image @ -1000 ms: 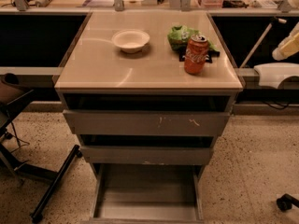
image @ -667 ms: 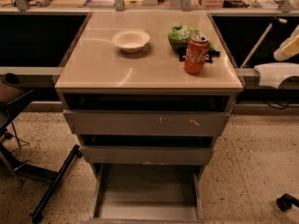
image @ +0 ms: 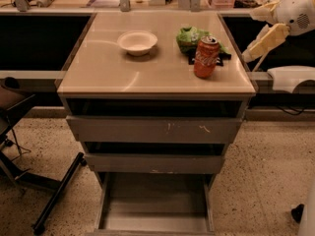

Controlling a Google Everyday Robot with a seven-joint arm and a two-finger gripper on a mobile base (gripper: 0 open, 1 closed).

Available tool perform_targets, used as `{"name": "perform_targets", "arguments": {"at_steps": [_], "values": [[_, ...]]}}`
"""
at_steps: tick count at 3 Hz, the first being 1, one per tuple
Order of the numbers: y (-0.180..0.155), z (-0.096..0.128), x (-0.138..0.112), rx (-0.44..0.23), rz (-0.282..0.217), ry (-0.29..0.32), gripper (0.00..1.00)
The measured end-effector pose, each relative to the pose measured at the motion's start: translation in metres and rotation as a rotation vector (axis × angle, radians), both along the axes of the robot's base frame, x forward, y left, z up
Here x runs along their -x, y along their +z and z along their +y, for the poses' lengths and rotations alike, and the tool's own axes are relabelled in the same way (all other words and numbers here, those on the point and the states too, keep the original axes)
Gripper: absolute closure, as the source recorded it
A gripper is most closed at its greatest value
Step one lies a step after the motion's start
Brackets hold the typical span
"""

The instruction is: Place coke can into bottom drawer

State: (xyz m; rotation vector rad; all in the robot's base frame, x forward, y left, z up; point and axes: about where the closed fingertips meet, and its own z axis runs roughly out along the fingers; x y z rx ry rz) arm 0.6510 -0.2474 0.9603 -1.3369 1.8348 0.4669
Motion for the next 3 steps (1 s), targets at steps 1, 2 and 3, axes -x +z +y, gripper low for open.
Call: {"name": "perform_targets", "arguments": {"at_steps": [1, 2, 3], "values": [[0.000, 0.000, 0.000, 0.000, 0.000, 0.000, 0.00], [-0.019, -0.010, -0.008, -0.038, 0.026, -0.027, 0.00], [-0.056, 0.006, -0.023, -0.063, 0.109, -0.007, 0.00]]}}
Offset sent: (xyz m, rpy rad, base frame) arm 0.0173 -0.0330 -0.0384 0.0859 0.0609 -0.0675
